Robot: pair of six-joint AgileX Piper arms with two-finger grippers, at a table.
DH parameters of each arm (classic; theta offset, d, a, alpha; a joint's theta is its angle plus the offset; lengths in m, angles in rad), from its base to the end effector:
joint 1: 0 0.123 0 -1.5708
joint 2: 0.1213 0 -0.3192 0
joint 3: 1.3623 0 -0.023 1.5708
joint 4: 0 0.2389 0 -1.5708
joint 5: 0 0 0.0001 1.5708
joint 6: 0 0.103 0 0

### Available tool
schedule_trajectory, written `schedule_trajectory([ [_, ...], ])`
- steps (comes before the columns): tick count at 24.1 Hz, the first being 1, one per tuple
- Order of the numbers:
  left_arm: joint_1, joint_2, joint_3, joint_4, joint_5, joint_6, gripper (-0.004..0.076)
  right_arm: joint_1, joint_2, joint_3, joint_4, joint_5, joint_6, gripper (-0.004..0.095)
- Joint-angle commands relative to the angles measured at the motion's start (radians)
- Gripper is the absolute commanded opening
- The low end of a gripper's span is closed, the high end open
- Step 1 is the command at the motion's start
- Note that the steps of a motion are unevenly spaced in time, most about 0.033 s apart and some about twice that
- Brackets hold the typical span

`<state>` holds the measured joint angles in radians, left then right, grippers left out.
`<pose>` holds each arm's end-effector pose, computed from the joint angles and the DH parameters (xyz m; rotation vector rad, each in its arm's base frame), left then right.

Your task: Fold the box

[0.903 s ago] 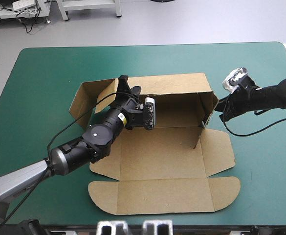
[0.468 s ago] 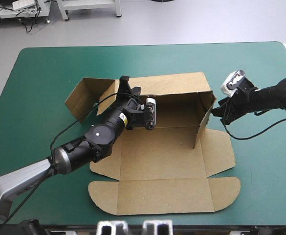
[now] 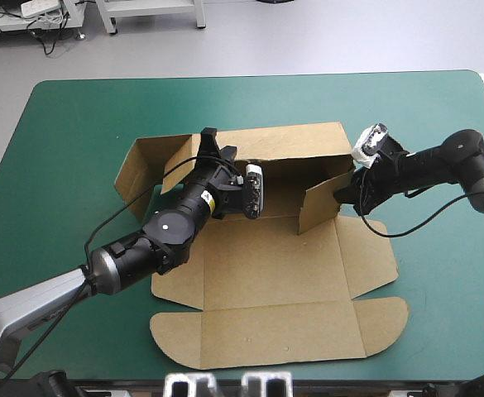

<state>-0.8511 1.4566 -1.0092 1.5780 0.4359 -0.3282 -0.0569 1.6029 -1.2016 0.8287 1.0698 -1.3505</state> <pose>0.2446 -0.2130 0.3469 1.5279 1.2169 0.6850 0.3145 0.0488 0.3132 -1.1175 2.1812 0.6001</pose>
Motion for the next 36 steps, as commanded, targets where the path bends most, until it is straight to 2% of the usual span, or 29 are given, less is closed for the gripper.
schedule_trajectory([
  [1, -0.006, -0.034, -0.027, 0.028, 0.000, -0.005, -0.0010, 0.001, -0.041, -0.023, 0.061, 0.032, -0.011, 0.0455],
  [6, -0.006, -0.034, -0.027, -0.003, -0.009, -0.005, -0.0010, 0.001, -0.034, -0.023, 0.106, -0.077, -0.014, 0.0455],
  [12, -0.006, -0.034, -0.027, -0.009, -0.011, -0.005, -0.0010, 0.005, 0.010, -0.023, 0.294, -0.150, -0.075, 0.0428],
  [13, -0.006, -0.034, -0.027, -0.009, -0.013, -0.005, -0.0010, 0.008, 0.018, -0.023, 0.311, -0.162, -0.075, 0.0402],
  [15, -0.006, -0.034, -0.027, -0.009, -0.015, -0.005, -0.0010, 0.014, 0.029, -0.023, 0.337, -0.201, -0.075, 0.0283],
  [18, -0.006, -0.034, -0.027, -0.009, -0.021, -0.005, -0.0010, 0.023, 0.030, -0.023, 0.334, -0.239, -0.073, -0.0031],
  [19, -0.006, -0.034, -0.027, -0.002, -0.019, -0.005, -0.0010, 0.030, 0.030, -0.023, 0.337, -0.240, -0.063, 0.0001],
  [25, -0.006, -0.015, -0.027, 0.019, 0.034, -0.005, -0.0003, 0.030, 0.030, -0.023, 0.332, -0.201, -0.026, -0.0003],
  [28, -0.006, 0.029, -0.027, 0.075, 0.118, -0.007, 0.0084, 0.030, 0.030, -0.023, 0.328, -0.192, -0.018, -0.0003],
  [29, -0.006, 0.050, -0.027, 0.112, 0.163, -0.015, 0.0160, 0.030, 0.030, -0.023, 0.323, -0.192, -0.018, -0.0003],
  [30, -0.006, 0.060, -0.027, 0.136, 0.174, -0.031, 0.0202, 0.030, 0.030, -0.023, 0.320, -0.192, -0.018, -0.0003],
  [31, -0.006, 0.076, -0.027, 0.191, 0.177, -0.104, 0.0274, 0.030, 0.030, -0.023, 0.315, -0.192, -0.018, -0.0003],
  [33, -0.006, 0.083, -0.030, 0.191, 0.166, -0.228, 0.0344, 0.030, 0.030, -0.023, 0.310, -0.192, -0.012, -0.0003],
  [36, -0.058, 0.083, -0.030, 0.191, 0.196, -0.398, 0.0347, 0.030, 0.030, -0.023, 0.303, -0.196, -0.009, -0.0003],
])
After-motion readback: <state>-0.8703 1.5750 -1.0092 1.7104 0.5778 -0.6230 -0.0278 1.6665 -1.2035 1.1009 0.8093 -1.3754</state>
